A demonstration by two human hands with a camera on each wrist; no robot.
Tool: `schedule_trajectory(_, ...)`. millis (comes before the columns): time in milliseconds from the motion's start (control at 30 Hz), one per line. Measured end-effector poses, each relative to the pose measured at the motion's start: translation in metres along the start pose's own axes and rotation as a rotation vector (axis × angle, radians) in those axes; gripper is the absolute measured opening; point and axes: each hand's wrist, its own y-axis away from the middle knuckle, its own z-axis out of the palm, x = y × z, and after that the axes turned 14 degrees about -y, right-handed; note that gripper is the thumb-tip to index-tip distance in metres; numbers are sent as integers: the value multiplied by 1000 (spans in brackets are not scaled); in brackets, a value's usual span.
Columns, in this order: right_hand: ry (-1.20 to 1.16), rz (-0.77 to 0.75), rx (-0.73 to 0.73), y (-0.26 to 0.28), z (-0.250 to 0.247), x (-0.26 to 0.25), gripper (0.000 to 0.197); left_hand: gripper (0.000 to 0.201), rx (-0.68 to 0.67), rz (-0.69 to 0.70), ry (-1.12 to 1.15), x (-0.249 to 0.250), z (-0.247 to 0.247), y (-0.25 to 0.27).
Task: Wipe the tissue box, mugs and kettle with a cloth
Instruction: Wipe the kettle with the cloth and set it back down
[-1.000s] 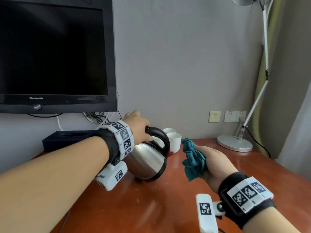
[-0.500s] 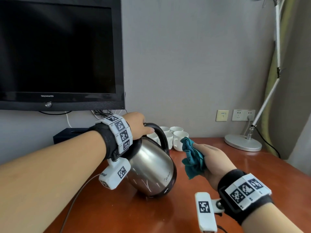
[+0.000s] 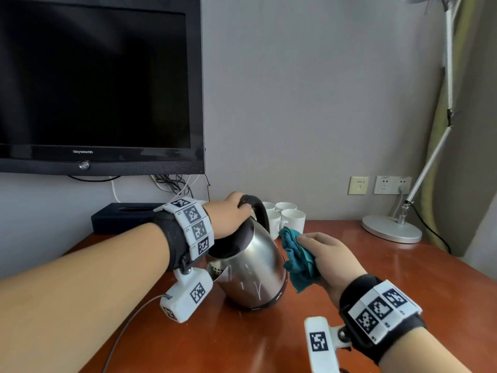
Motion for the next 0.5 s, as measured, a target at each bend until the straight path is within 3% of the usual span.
schedule_trajectory(67, 36, -52, 14, 0, 6, 0, 14, 50, 23, 39, 57, -3, 3, 4)
schedule_trajectory(200, 156, -198, -72, 5, 25, -5, 26, 49, 49, 43, 104, -7, 6, 6)
schedule_trajectory(333, 293, -360, -161, 9, 50, -14, 26, 49, 47, 41, 97, -11, 6, 3)
schedule_trajectory(500, 399, -397, -172, 0, 56, -11, 27, 50, 58, 80, 87, -18, 7, 3)
